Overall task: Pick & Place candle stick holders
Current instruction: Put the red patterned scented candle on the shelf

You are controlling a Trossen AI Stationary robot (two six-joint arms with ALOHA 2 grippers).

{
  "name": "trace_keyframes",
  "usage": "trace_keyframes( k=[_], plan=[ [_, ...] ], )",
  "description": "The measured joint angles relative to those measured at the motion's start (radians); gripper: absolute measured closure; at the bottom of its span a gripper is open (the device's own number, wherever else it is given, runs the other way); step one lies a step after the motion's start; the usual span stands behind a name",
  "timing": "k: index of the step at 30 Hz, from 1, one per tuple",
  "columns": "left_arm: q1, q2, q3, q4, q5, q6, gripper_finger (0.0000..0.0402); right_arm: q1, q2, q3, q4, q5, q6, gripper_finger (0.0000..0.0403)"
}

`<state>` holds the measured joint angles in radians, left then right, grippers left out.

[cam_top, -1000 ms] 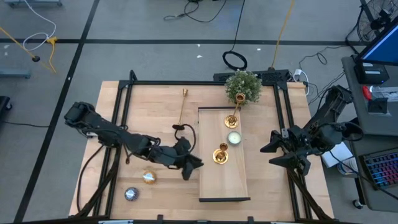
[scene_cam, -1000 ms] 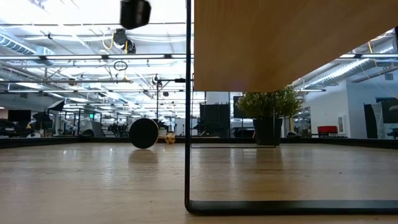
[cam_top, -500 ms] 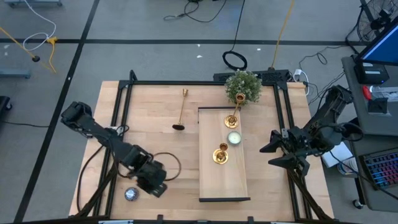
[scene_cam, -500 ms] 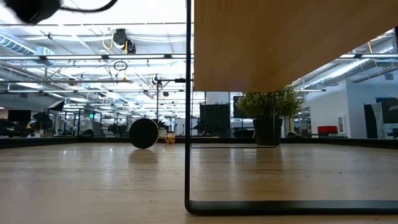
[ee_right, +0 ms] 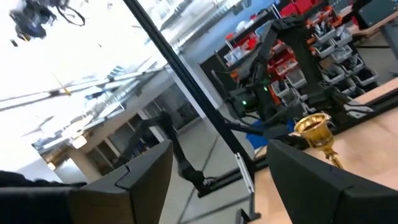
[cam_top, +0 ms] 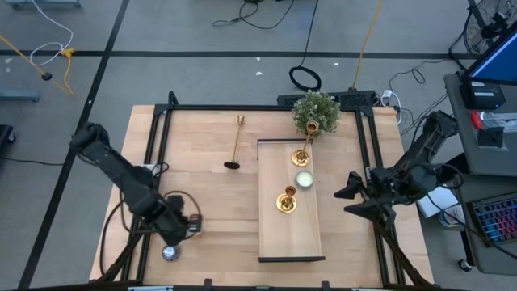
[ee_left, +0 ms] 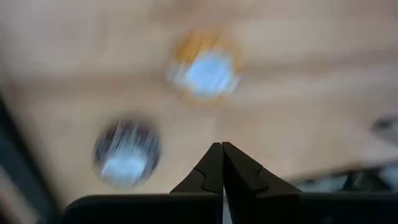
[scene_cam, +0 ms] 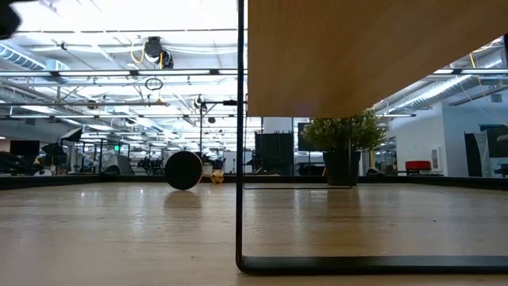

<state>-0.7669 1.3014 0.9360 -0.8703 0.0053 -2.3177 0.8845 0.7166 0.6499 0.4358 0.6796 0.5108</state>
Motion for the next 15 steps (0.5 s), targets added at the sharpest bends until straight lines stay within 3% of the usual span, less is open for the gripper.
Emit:
trace_keyframes(
  k=[3, 8, 15],
  plan=[
    [-0.025, -0.033, -0.060, 0.101, 0.096, -0.023, 0.0396, 0.000, -0.001, -0.002, 0.010, 0.000, -0.012, 0.0148],
    [-0.052, -0.033, -0.069, 0.133, 0.045, 0.025, 0.0399, 0.000, 0.000, -0.002, 0.010, 0.000, -0.032, 0.0148],
    [-0.197, -0.033, -0.069, 0.216, 0.046, 0.273, 0.0398, 0.000, 0.000, -0.002, 0.010, 0.000, -0.029, 0.0148]
  ],
)
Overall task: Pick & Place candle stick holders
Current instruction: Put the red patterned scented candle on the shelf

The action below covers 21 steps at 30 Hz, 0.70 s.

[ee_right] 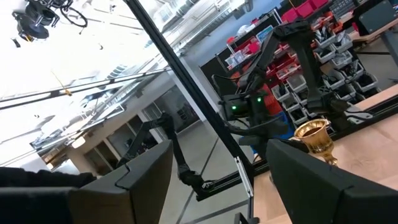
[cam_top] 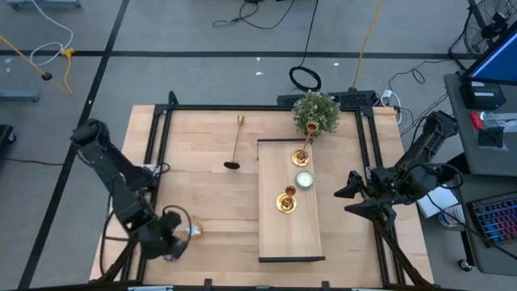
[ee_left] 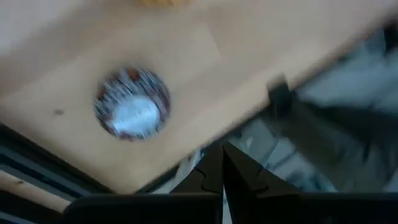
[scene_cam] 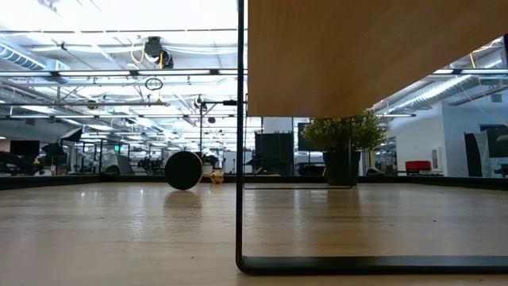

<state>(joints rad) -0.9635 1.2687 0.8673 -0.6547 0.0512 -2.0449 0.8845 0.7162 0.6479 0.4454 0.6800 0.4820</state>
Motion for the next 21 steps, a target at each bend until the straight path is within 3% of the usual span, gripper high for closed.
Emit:
trace_keyframes(
  k=[5, 11, 17, 21],
  plan=[
    [-0.077, 0.001, 0.001, 0.014, 0.003, 0.090, 0.0393, -0.001, 0.000, 0.000, 0.000, 0.005, -0.002, 0.0148],
    [-0.048, 0.081, 0.035, -0.047, 0.050, 0.353, 0.0398, -0.001, 0.000, 0.000, 0.000, 0.081, -0.029, 0.0148],
    [-0.055, 0.300, 0.267, -0.339, -0.029, 0.715, 0.0399, -0.002, 0.000, 0.000, 0.000, 0.232, -0.034, 0.0148],
    [-0.119, 0.398, 0.410, -0.469, -0.139, 0.808, 0.0397, -0.002, 0.000, 0.000, 0.000, 0.343, -0.027, 0.0148]
  ],
)
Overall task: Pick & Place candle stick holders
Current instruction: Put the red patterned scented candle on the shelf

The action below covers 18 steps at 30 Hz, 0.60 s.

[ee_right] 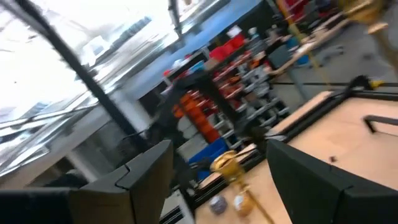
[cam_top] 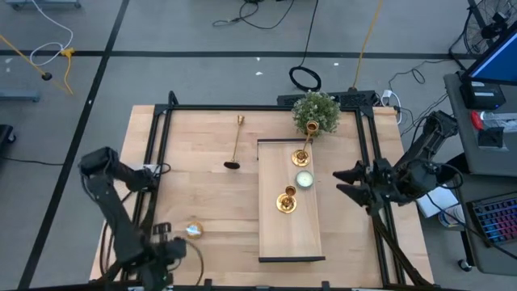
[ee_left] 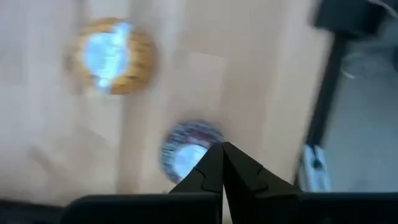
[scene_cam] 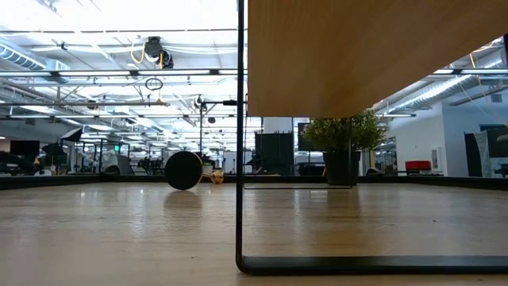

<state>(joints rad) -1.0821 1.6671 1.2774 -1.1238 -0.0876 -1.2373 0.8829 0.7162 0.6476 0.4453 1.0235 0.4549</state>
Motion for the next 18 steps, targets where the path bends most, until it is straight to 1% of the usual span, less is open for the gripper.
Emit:
trace_keyframes(
  k=[1, 5, 7, 8, 11, 14, 16, 18],
  plan=[
    [-0.019, 0.011, 0.010, 0.002, 0.006, 0.007, 0.0395, 0.000, 0.000, 0.000, 0.000, 0.011, 0.000, 0.0148],
    [-0.085, 0.016, -0.006, 0.015, 0.109, -0.020, 0.0383, 0.000, 0.000, 0.000, -0.001, 0.057, -0.025, 0.0148],
    [-0.114, 0.016, -0.025, 0.012, 0.146, -0.020, 0.0365, 0.000, 0.000, 0.000, -0.001, 0.058, -0.038, 0.0148],
    [-0.127, 0.018, -0.033, 0.012, 0.147, -0.022, 0.0351, 0.000, 0.000, 0.000, -0.001, 0.060, -0.046, 0.0148],
    [-0.150, 0.017, -0.048, 0.016, 0.103, -0.077, 0.0288, 0.000, 0.000, 0.000, 0.000, 0.087, -0.052, 0.0148],
    [-0.150, 0.017, -0.070, 0.017, 0.044, -0.129, 0.0208, 0.000, 0.000, 0.000, -0.001, 0.112, -0.054, 0.0148],
    [-0.142, 0.017, -0.095, 0.018, 0.041, -0.146, 0.0155, 0.000, 0.000, 0.000, -0.001, 0.131, -0.056, 0.0148],
    [-0.133, 0.017, -0.127, 0.022, 0.061, -0.153, 0.0108, 0.000, 0.000, 0.000, -0.001, 0.142, -0.056, 0.0148]
  ],
)
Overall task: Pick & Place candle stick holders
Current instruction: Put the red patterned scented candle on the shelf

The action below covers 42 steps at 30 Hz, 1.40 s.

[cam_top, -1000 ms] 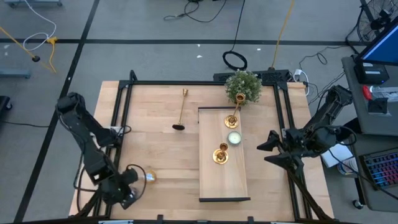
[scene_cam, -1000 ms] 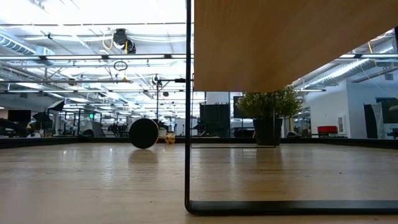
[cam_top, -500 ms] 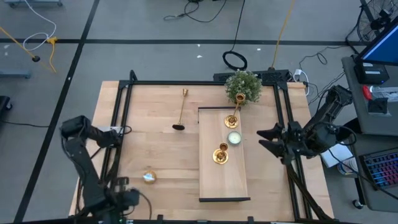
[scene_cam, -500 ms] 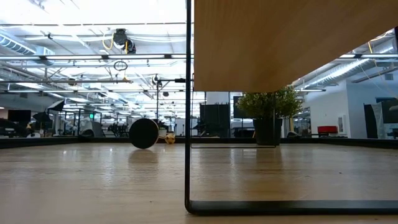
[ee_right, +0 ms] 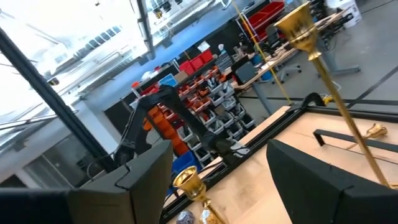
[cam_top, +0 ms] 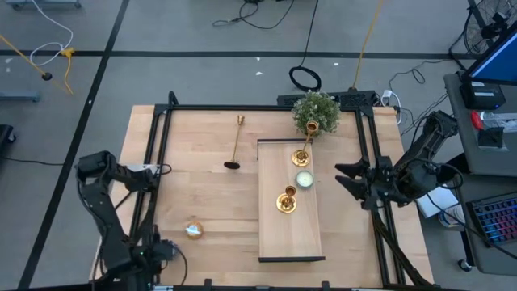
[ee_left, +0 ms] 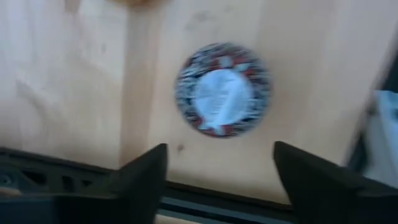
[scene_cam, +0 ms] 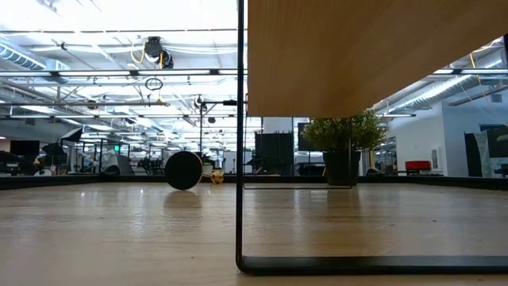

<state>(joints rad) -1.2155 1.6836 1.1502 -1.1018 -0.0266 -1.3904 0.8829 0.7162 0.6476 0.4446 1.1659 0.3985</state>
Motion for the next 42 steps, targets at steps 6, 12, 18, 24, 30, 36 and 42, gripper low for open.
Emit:
trace_keyframes(
  k=[6, 12, 18, 24, 30, 36, 42],
  plan=[
    [0.033, 0.000, -0.097, 0.092, 0.104, 0.073, 0.0013, 0.000, 0.000, 0.000, 0.000, 0.017, 0.000, 0.0148],
    [0.064, 0.000, -0.105, 0.173, 0.080, 0.147, 0.0015, 0.000, 0.001, 0.000, 0.001, 0.017, 0.007, 0.0148],
    [0.089, 0.000, -0.125, 0.180, 0.036, 0.158, 0.0013, 0.000, 0.003, 0.000, 0.002, 0.017, 0.008, 0.0148],
    [0.111, 0.000, -0.155, 0.230, 0.034, 0.189, 0.0004, 0.000, 0.003, 0.000, 0.002, 0.017, 0.008, 0.0148],
    [0.133, 0.000, -0.160, 0.248, 0.033, 0.224, 0.0009, 0.000, 0.003, 0.000, 0.001, 0.017, 0.008, 0.0148],
    [0.140, 0.000, -0.160, 0.249, 0.034, 0.224, 0.0009, 0.000, 0.003, 0.000, 0.002, 0.017, 0.008, 0.0148],
    [0.139, 0.007, -0.160, 0.263, 0.062, 0.202, 0.0009, 0.000, 0.003, 0.000, 0.001, 0.017, 0.008, 0.0148]
  ],
)
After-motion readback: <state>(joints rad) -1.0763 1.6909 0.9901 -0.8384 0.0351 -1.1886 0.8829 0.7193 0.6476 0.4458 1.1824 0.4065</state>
